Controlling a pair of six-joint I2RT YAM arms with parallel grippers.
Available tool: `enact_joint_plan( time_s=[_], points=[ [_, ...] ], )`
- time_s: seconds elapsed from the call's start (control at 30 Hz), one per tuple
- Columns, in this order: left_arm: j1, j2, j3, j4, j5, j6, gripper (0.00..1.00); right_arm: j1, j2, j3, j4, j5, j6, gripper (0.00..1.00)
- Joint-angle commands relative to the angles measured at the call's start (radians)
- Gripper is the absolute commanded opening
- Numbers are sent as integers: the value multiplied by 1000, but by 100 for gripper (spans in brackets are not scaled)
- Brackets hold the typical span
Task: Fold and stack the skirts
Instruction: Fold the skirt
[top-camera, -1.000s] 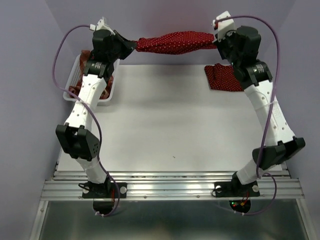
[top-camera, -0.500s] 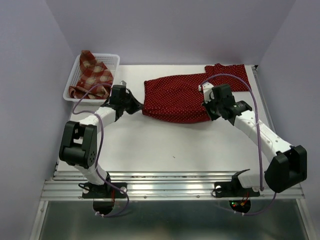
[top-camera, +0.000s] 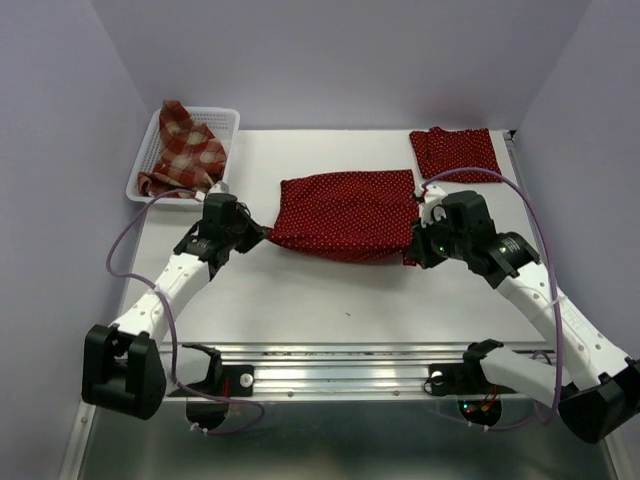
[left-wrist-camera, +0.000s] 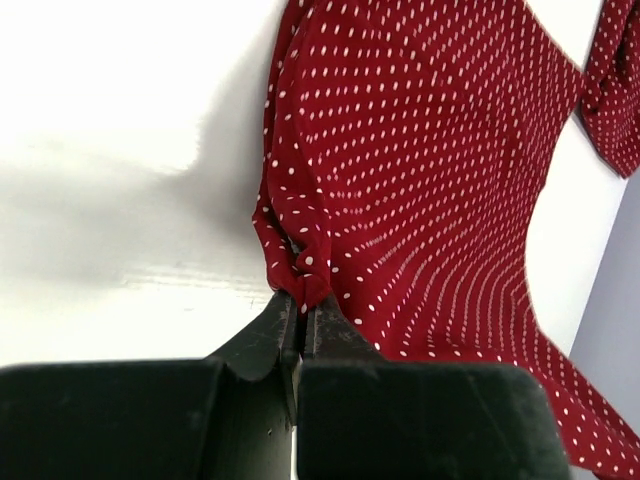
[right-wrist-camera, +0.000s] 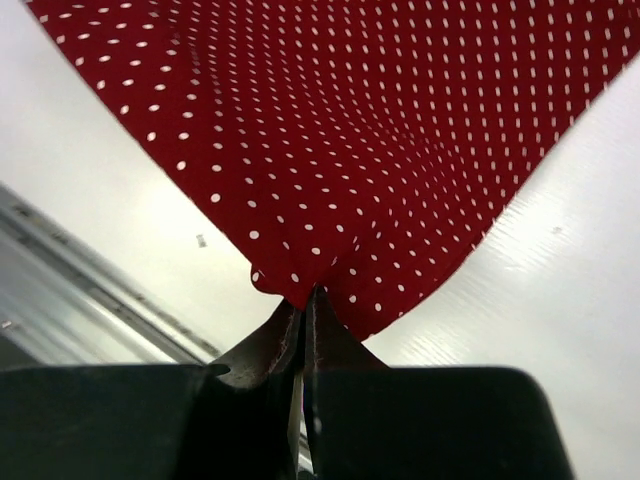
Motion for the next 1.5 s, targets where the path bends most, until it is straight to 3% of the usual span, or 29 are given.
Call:
enact_joint_plan(
  time_s=[0.0, 0.07, 0.27, 0.5, 0.73, 1.47],
  points=[
    [-1, -99, -3, -187, -149, -22, 0, 12, -69, 38, 3, -154, 40, 1],
    [-1, -104, 5, -232, -145, -23, 0, 12, -84, 38, 7, -182, 34, 2],
    [-2, -8, 142, -296, -115, -5, 0, 12, -60, 84, -23, 46, 51, 2],
    [-2, 134, 304, -292, -151, 11, 0, 12, 81, 116, -23, 285, 59, 1],
    [-4, 304, 497, -295, -149, 34, 0, 0, 227, 206, -8, 393, 8, 1],
    [-4, 780, 1042, -321, -200, 106, 0, -194, 630, 461, 130, 295, -153, 1]
  ],
)
